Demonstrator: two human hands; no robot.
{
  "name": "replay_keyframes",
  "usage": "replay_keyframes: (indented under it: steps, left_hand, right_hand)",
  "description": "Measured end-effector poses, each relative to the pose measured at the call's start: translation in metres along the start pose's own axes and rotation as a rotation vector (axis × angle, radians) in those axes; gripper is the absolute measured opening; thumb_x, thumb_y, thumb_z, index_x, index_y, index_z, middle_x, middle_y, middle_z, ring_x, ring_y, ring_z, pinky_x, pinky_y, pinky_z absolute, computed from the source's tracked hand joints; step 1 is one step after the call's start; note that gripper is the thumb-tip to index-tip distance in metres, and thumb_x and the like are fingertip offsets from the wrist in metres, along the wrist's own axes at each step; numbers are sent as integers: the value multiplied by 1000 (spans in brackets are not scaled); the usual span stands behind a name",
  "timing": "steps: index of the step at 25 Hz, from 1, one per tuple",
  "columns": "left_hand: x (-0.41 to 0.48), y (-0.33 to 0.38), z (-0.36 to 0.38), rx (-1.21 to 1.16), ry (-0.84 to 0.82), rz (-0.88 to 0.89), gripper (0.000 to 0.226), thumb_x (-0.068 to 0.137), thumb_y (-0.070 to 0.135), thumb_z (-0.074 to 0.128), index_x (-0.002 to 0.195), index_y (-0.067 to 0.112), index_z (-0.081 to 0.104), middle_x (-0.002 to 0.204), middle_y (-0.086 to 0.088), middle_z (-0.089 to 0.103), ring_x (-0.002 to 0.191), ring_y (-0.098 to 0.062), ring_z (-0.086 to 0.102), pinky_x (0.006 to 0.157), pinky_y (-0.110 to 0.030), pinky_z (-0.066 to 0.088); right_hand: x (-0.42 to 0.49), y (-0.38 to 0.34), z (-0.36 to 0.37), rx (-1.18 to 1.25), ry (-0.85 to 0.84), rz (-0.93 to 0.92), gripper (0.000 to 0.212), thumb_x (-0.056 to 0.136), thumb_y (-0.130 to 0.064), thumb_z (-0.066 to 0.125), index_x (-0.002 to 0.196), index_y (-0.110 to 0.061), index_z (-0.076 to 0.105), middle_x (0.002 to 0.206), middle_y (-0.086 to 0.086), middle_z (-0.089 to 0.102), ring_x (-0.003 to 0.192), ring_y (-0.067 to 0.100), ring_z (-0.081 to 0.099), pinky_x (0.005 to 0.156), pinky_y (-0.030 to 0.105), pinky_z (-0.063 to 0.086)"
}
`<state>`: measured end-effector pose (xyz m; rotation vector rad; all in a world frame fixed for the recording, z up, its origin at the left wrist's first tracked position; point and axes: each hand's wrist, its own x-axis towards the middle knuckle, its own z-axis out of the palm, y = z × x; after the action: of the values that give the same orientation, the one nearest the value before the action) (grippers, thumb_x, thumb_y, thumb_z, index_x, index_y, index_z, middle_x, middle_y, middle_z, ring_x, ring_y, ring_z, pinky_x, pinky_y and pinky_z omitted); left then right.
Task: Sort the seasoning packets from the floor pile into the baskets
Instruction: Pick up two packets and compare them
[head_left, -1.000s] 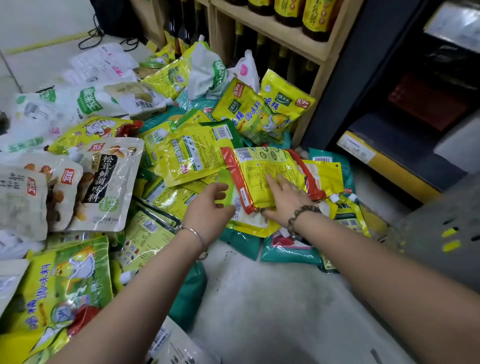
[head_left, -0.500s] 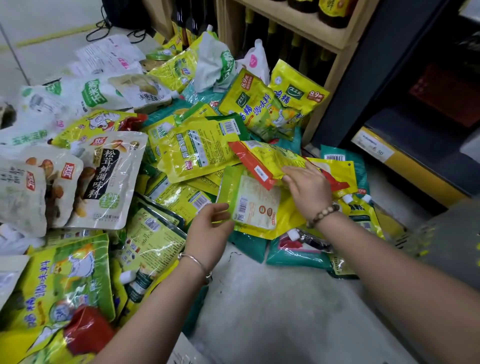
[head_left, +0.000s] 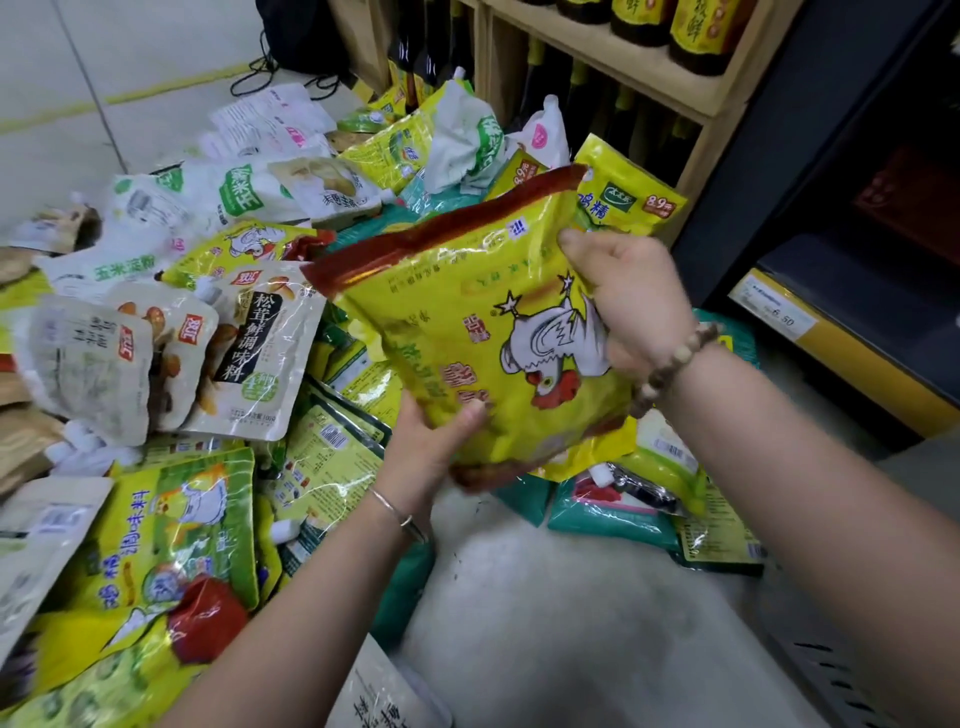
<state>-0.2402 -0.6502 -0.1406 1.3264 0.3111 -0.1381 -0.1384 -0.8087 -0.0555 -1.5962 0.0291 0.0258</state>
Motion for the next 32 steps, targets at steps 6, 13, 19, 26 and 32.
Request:
replay_keyframes:
  steps: [6,13,19,26,32]
  left_hand:
    - [-6,9,-28,-273,2,-71,90,32,44,92,108,8,60,88,-9,74,75,-24,71,59,-36,57]
    - [-18,-16,-56,-217,232,-182,51,64,24,72,112,9,60,89,-12,73,74,-28,71,57,-37,56]
    - [-25,-37,-72,-230,344,-316,52,60,33,74,106,14,61,87,-10,74,74,-29,71,57,-38,56]
    - [-21,-39,-71,-231,362,-331,70,61,32,75,123,11,51,92,-11,73,77,-28,71,62,-40,58]
    - [-18,-36,-61,-208,286,-283,34,71,27,70,102,17,60,80,-4,74,68,-21,72,48,-29,54]
  right_hand:
    - [-5,47,14,226,-74,613,34,91,-27,59,109,1,63,106,18,67,97,32,65,89,47,52]
    - [15,95,-9,-402,-122,392,43,84,-20,68,122,-7,53,102,8,60,89,20,60,76,29,50]
    - [33,132,-2,-990,-326,174,92,68,-45,78,142,-18,31,144,11,35,132,28,35,104,38,34]
    - [33,138,5,-1381,-404,221,90,60,-69,70,126,-12,48,126,7,55,114,28,53,89,37,43]
    - [21,119,-8,-1298,-390,172,52,73,-56,68,91,-11,52,101,10,60,88,26,54,62,31,39]
